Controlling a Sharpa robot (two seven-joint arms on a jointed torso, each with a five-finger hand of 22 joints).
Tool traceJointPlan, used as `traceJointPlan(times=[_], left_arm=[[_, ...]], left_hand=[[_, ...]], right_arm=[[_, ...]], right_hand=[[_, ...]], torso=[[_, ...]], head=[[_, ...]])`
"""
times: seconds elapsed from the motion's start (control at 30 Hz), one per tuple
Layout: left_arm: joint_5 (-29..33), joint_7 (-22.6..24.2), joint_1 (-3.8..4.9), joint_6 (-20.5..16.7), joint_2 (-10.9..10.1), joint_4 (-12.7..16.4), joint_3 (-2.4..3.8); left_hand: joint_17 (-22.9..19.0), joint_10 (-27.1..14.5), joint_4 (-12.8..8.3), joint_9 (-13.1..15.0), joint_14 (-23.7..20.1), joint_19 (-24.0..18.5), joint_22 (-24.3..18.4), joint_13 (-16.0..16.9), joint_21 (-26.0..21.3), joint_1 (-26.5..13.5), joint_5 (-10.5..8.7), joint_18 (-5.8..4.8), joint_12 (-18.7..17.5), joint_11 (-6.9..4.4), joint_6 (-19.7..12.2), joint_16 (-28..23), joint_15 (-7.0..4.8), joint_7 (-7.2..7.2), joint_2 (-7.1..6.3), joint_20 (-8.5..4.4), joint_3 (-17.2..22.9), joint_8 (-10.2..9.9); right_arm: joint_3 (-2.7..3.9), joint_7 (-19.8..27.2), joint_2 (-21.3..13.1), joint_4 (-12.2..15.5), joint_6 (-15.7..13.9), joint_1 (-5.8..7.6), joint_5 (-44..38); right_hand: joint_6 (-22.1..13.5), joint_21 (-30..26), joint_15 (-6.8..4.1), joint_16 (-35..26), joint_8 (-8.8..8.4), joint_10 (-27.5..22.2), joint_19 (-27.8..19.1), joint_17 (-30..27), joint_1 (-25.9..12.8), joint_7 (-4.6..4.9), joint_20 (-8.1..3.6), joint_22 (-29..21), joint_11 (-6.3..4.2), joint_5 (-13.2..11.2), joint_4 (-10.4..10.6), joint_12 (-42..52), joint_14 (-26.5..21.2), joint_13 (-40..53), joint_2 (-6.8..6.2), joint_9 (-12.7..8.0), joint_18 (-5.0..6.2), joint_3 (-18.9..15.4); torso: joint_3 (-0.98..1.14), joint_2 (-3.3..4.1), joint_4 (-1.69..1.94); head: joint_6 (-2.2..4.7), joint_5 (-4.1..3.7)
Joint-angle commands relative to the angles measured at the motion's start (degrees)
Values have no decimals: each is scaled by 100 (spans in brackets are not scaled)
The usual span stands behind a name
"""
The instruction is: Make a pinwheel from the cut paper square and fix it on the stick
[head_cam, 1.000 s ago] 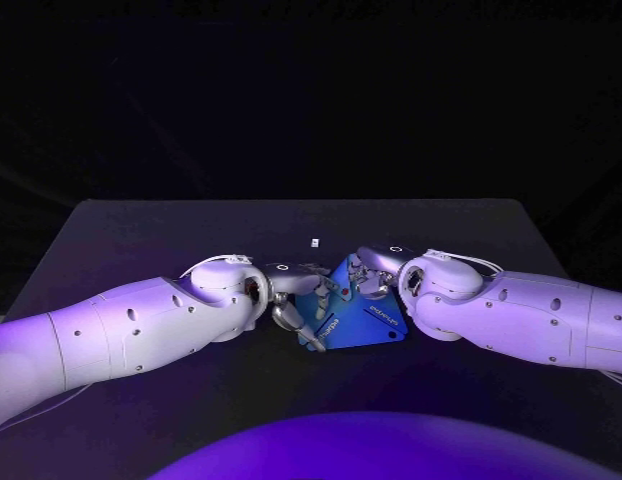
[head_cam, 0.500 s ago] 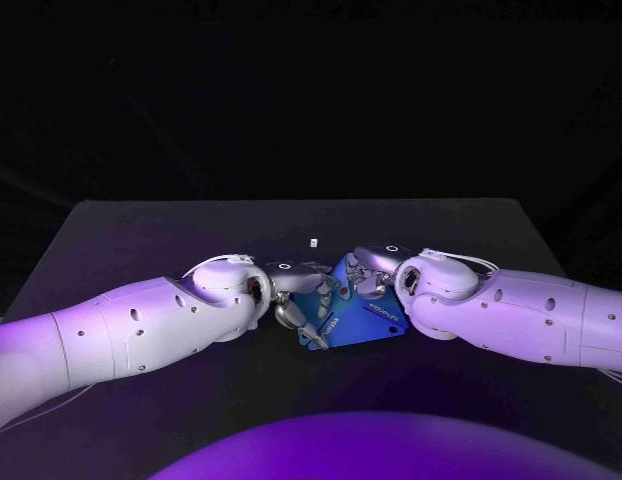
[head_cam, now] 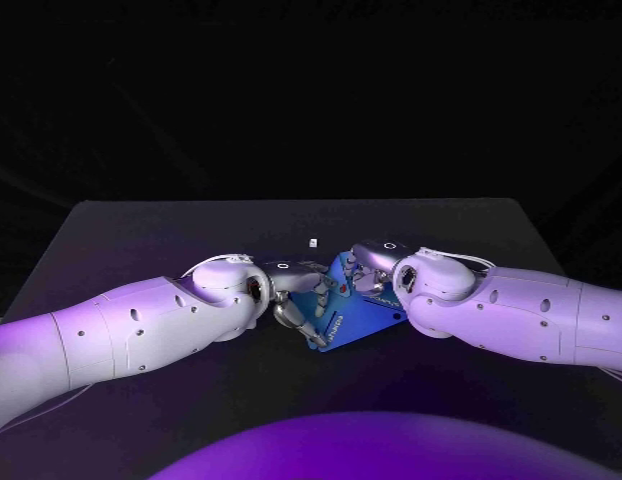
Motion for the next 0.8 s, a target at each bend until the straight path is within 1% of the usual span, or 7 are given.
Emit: traceJointPlan(times=[0.03,0.23,0.47,0.6,0.8], left_arm=[[-40,-68,4,125,24,-12,3],[-39,-84,4,141,37,-39,2],[-37,-91,4,131,48,-50,2],[-35,-90,4,129,53,-51,2],[-33,-90,4,128,66,-56,2]], left_hand=[[-7,24,-1,-5,-47,-27,6,7,5,12,-11,12,12,1,45,-21,6,24,71,-5,56,-28],[-7,13,-1,-5,-51,-26,6,5,6,11,-11,12,10,2,45,-22,7,25,74,-5,58,-30],[-7,2,-1,-6,-50,-26,6,4,6,9,-11,12,7,5,42,-22,8,29,69,-4,58,-36],[-7,2,-1,-6,-50,-26,6,4,6,9,-11,12,7,5,42,-22,8,29,69,-4,58,-36],[-7,2,-1,-6,-50,-26,6,4,6,9,-11,12,7,5,42,-22,8,29,69,-4,58,-36]], right_arm=[[0,-116,8,-5,-151,15,-287],[0,-104,51,-73,-247,36,-304],[0,-56,192,-273,-302,50,-303],[0,-18,289,-412,-253,54,-286],[0,44,447,-650,-41,58,-204]], right_hand=[[29,14,39,23,34,607,32,1510,-40,-10,3,101,9,-37,-8,20,597,1510,11,6,-59,33],[11,-11,34,23,28,607,15,1510,-36,-7,0,79,10,-47,-33,20,597,1510,-19,2,-51,35],[-30,-35,31,23,8,607,-1,1510,-25,4,-3,60,19,-55,-44,20,597,1510,-31,-10,-45,44],[-48,-38,31,23,0,607,-3,1510,-22,11,-4,59,25,-73,-41,20,597,1510,-31,-16,-45,46],[-82,-49,38,23,-16,607,-8,1510,-15,24,0,56,37,-161,-24,20,597,1510,-19,-32,-45,47]], torso=[[-1,2,-1],[4,4,-5],[0,1,-4],[0,1,5],[-7,5,13]], head=[[0,15],[0,16],[0,-3],[0,-3],[0,-23]])
